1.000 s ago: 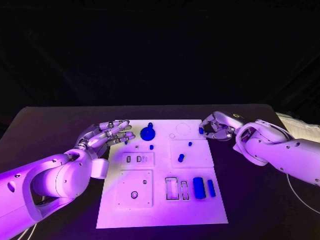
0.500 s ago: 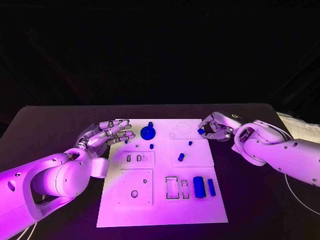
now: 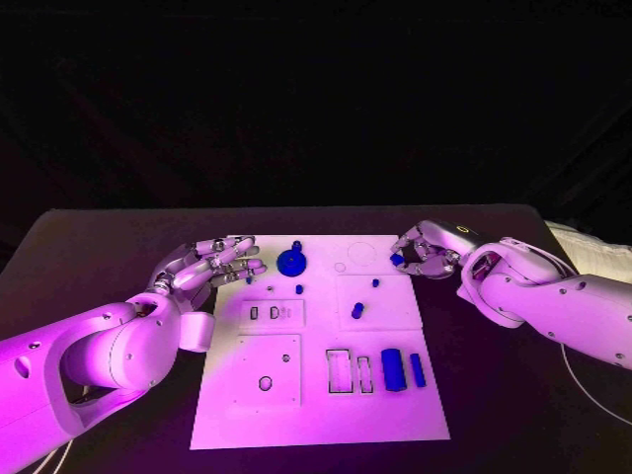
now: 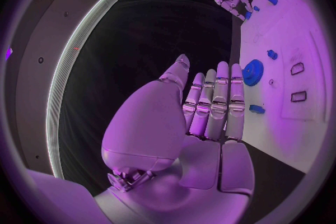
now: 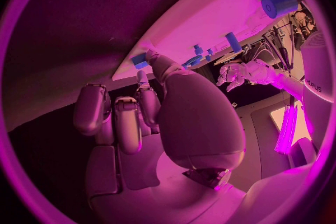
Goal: Assemble the parts on the task board
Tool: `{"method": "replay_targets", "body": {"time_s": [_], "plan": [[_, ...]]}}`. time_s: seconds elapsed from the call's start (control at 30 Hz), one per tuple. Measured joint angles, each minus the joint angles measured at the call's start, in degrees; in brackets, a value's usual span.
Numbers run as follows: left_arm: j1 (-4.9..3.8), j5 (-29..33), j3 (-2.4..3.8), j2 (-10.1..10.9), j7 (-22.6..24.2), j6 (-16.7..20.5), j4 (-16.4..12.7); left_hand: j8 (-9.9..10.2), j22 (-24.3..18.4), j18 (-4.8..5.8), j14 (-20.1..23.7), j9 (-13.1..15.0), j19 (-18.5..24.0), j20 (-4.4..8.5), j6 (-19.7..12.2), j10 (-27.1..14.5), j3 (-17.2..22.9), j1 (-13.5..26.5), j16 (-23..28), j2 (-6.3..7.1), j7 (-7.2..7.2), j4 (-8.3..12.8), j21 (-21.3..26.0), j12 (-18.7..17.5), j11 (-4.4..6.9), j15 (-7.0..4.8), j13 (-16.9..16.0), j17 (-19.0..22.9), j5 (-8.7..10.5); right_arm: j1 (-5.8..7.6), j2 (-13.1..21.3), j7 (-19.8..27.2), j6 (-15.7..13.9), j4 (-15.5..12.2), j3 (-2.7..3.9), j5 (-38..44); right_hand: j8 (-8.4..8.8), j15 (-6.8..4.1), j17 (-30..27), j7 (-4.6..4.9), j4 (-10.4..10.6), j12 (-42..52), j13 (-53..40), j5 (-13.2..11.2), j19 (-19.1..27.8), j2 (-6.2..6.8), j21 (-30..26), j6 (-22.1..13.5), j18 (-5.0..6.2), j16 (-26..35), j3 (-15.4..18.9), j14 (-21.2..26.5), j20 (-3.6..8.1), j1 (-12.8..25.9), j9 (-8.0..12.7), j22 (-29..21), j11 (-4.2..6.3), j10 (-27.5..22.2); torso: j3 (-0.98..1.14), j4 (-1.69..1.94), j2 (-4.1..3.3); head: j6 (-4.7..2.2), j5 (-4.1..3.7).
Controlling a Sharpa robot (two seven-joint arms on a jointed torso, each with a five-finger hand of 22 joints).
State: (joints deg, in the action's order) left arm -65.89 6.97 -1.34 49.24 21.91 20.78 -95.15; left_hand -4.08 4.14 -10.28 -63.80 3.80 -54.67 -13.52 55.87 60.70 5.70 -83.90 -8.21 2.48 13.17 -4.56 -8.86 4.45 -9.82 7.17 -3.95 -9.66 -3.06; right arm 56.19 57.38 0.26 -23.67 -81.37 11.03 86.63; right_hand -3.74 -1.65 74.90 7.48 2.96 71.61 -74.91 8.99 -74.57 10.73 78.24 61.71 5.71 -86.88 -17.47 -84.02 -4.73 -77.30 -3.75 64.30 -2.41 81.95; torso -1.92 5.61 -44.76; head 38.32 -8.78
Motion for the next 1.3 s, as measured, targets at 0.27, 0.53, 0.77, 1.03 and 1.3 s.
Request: {"method": "replay_targets", "body": {"time_s": [0.27,0.53,0.77,1.03,1.3], "plan": [[0.00,0.00,0.00,0.01,-0.01,0.00,0.04,0.00,0.00,0.00,0.00,0.00,0.00,0.00,0.00,0.00,0.00,0.00,0.00,0.00,0.00,0.00,0.00,0.00,0.00,0.00,0.00,0.01,0.00,-0.12,0.50,-0.33,-1.67,-1.22,0.00,-0.75,0.00,0.00,0.05,0.01,3.18,0.00,0.00,-0.32,0.00,0.43,-0.23,-1.69,0.00,0.00,8.49,0.00,0.00,2.21,-0.01,-0.05,-0.01,0.00,0.02,-0.04,0.01,0.07,-0.14],[0.02,0.00,0.00,0.01,-0.01,0.00,0.08,0.00,0.00,0.00,0.00,0.00,0.00,0.00,0.00,0.00,0.00,0.00,0.00,0.00,0.00,0.00,0.00,0.00,0.00,0.00,0.00,0.01,0.00,-0.79,1.26,-1.74,-3.33,-2.23,0.01,-1.60,0.00,0.00,0.04,0.02,5.35,0.00,0.01,1.20,0.00,-0.52,-0.23,-1.69,0.00,0.00,12.90,0.00,0.00,1.73,-0.13,-0.06,-0.01,0.00,0.02,-0.02,0.01,0.03,-0.29],[0.03,0.00,0.00,0.00,-0.02,0.00,0.10,0.00,0.00,0.00,0.00,0.00,0.00,0.00,0.00,0.00,0.00,0.00,0.00,0.00,0.00,0.00,0.00,0.00,0.00,0.00,0.00,0.01,0.00,-1.39,1.16,-3.87,-3.80,-2.22,0.03,-1.72,-0.26,0.00,0.04,-0.43,6.21,0.00,0.01,1.82,0.00,-1.53,-0.23,-0.75,0.00,0.00,13.94,0.00,0.00,1.14,-0.35,0.01,0.00,0.00,0.00,-0.02,0.02,0.03,-0.36],[0.05,0.00,0.00,0.05,-0.03,0.00,0.11,0.00,0.00,0.00,0.00,0.00,0.00,0.00,0.00,0.00,0.00,0.00,0.00,0.00,0.00,0.00,0.00,0.00,0.00,0.00,0.00,0.02,0.00,-2.03,0.53,-6.79,-4.14,-2.14,0.05,-1.50,-0.45,0.00,0.03,-0.84,7.02,0.23,-0.03,2.45,-0.23,-1.84,-0.23,0.22,0.00,0.00,14.87,0.00,0.23,1.45,-0.42,0.17,0.20,0.21,0.00,0.03,0.01,0.16,-0.29],[0.06,0.00,0.00,0.06,-0.04,0.00,0.13,0.00,0.01,0.00,0.00,0.00,0.00,0.00,0.00,0.00,0.00,0.00,0.00,0.00,0.00,0.00,0.00,0.00,0.00,0.00,0.00,0.02,0.00,-2.18,-0.04,-9.34,-4.56,-1.88,0.05,-1.27,-0.67,0.00,0.03,-0.86,8.13,0.23,-0.03,2.45,-0.23,-2.38,-0.23,0.64,0.00,0.00,15.98,0.00,0.23,1.98,-0.40,0.28,0.41,0.41,-0.03,0.03,0.00,0.24,-0.21]]}}
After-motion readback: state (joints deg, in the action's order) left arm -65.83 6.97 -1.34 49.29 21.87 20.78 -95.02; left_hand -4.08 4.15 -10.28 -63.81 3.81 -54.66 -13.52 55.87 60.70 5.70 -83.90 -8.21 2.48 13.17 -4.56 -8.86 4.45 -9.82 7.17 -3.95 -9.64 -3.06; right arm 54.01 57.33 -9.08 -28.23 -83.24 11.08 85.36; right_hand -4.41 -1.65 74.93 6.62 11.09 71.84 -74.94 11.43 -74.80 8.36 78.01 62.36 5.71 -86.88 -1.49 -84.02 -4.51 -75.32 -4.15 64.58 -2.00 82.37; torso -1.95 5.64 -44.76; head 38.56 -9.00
